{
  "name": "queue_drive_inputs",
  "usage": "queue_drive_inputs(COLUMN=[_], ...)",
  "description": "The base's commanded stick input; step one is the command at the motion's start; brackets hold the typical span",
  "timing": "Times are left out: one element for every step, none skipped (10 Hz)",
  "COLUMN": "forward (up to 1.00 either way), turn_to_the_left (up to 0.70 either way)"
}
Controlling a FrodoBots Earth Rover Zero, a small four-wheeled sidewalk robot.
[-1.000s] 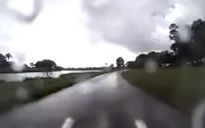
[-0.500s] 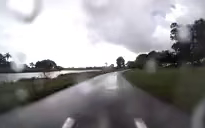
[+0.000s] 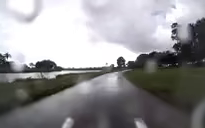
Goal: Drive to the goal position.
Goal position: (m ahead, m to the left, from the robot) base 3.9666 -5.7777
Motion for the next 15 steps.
queue_drive_inputs(forward=[1.00, 1.00, 1.00, 1.00, 1.00, 1.00, 1.00, 1.00, 1.00, 1.00, 1.00, 1.00, 1.00, 1.00, 1.00], turn_to_the_left=[-0.08, -0.29, -0.40, -0.15, -0.02, 0.00, 0.00, 0.00, 0.00, 0.00, 0.00, 0.00, 0.00, 0.00, 0.00])
